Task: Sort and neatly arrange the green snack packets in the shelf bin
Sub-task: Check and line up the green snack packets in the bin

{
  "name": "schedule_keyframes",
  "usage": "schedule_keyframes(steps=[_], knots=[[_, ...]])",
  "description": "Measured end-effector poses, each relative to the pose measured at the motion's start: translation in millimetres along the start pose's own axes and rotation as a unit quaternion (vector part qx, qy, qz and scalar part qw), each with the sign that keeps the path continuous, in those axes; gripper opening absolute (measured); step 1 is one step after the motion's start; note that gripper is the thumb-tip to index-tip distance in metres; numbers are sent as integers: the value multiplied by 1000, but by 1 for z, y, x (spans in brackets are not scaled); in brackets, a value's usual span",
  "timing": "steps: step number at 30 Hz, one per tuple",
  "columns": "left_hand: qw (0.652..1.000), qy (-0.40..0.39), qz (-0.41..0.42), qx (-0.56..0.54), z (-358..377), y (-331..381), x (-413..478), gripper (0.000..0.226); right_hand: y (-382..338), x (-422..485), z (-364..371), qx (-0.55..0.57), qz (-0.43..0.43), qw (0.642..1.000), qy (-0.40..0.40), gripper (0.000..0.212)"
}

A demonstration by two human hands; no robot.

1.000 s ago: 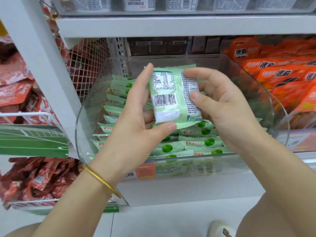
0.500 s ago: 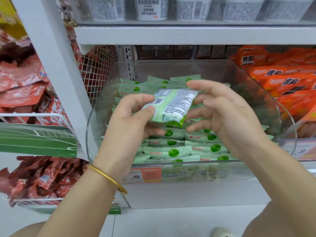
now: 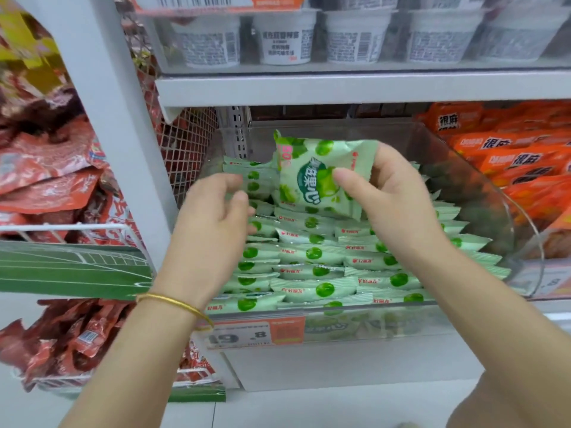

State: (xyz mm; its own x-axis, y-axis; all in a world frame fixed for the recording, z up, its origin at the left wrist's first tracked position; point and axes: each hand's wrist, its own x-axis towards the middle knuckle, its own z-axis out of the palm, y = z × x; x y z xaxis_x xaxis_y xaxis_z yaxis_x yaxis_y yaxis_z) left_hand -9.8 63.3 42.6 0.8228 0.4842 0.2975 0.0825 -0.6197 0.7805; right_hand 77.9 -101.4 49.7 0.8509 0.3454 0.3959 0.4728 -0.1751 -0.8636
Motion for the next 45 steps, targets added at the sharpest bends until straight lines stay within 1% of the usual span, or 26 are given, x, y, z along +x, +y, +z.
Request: schedule_keyframes(steps=[2, 3, 5, 7, 9, 12, 14, 16, 20, 22, 24, 27, 28, 29, 30, 31, 33, 34, 35, 37, 38, 39, 40, 41, 43, 45], knots=[[982, -46, 70, 167, 8, -10, 6, 36, -3, 12, 8, -74, -23, 997, 11, 13], [970, -77, 78, 218, 13, -14, 10, 39, -4, 18, 13, -102, -31, 994, 18, 15], [945, -120, 71, 297, 22, -20, 16, 45, -6, 31, 27, -150, -48, 987, 23, 19], [920, -138, 64, 360, 25, -21, 19, 49, -7, 43, 43, -192, -70, 979, 12, 21], [910, -146, 55, 383, 26, -18, 19, 50, -8, 53, 56, -221, -93, 971, -3, 23], [915, -148, 45, 374, 25, -18, 16, 49, -10, 64, 68, -301, -114, 945, -62, 20], [919, -145, 43, 364, 23, -20, 14, 49, -15, 70, 72, -384, -144, 906, -107, 18], [923, -139, 41, 356, 23, -21, 14, 47, -21, 76, 78, -444, -174, 868, -139, 22], [934, -123, 34, 333, 24, -22, 16, 39, -22, 87, 95, -476, -129, 839, -230, 20], [933, -120, 35, 337, 24, -22, 14, 38, -21, 90, 95, -483, -104, 830, -260, 27], [931, -118, 38, 345, 25, -22, 13, 39, -21, 92, 88, -482, -73, 834, -259, 35], [935, -110, 33, 335, 25, -21, 11, 41, -12, 94, 87, -491, -58, 835, -241, 27], [936, -109, 31, 332, 25, -20, 10, 40, -9, 91, 92, -490, -63, 836, -238, 29], [938, -106, 29, 328, 24, -20, 10, 40, -2, 90, 98, -489, -73, 837, -235, 25], [941, -104, 25, 322, 23, -19, 10, 38, 4, 89, 103, -488, -88, 837, -230, 15], [944, -103, 19, 312, 23, -19, 9, 36, 7, 89, 107, -490, -99, 836, -227, 14], [952, -96, 11, 290, 22, -20, 8, 30, 4, 88, 103, -495, -102, 832, -228, 24], [956, -90, 11, 278, 21, -20, 8, 28, 3, 88, 98, -485, -113, 839, -221, 28], [961, -81, 9, 264, 21, -19, 8, 27, 0, 87, 90, -457, -124, 856, -207, 30], [971, -56, -2, 233, 20, -17, 6, 28, -7, 80, 78, -353, -144, 907, -177, 28], [975, -40, -10, 219, 18, -15, 5, 29, -9, 75, 75, -315, -165, 919, -172, 25], [978, -25, -17, 207, 17, -14, 4, 31, -9, 72, 74, -315, -184, 913, -183, 20], [980, -11, -19, 196, 16, -14, 3, 33, -7, 68, 74, -343, -199, 895, -205, 14], [982, -2, -18, 186, 15, -14, 2, 34, -4, 67, 75, -392, -207, 867, -228, 14], [984, 3, -16, 175, 15, -17, 2, 35, 1, 66, 78, -477, -195, 818, -255, 24], [984, -1, -15, 175, 16, -18, 1, 43, 4, 64, 82, -505, -190, 803, -253, 26]])
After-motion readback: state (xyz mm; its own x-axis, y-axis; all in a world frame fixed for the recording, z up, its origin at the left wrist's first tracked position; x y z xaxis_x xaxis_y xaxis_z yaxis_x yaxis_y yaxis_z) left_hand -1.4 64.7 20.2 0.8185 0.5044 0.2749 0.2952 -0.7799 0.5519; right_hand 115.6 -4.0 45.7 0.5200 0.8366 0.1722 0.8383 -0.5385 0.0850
